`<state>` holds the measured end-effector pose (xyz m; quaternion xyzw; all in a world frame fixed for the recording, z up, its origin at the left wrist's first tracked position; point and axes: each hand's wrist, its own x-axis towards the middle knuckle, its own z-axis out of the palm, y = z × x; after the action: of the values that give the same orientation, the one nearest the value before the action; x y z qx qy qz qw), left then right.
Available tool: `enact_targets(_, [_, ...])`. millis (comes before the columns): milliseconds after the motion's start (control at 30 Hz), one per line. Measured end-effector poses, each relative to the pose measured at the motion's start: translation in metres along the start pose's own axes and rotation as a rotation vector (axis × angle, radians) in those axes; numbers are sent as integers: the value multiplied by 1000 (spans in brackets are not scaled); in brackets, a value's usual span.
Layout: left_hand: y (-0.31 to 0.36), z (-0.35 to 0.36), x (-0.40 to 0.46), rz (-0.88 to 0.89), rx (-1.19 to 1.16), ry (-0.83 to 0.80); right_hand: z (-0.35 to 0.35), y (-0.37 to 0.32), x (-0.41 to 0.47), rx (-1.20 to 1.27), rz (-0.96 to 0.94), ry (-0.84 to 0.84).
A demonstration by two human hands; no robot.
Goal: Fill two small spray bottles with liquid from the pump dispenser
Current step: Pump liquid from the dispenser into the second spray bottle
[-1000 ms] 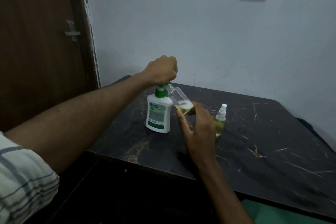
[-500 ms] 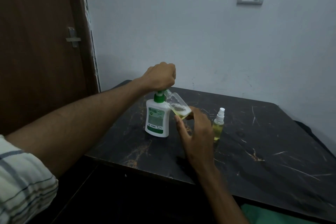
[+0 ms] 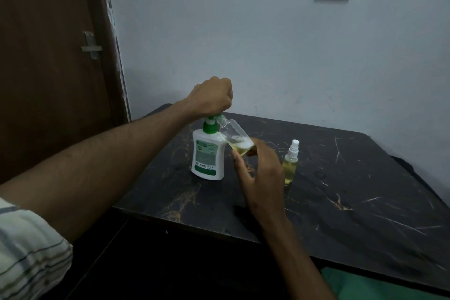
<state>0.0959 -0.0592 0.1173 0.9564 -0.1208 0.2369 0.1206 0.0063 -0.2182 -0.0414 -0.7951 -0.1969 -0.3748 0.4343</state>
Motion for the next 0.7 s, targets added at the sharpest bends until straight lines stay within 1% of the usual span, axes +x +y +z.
enact_targets(200, [2,-1,-3,22,7,-33,-1,0,0,-3,-4,-3])
enact_targets(700, [1,0,1,-15,-17,-16,-4,0,1,-4,-15,4])
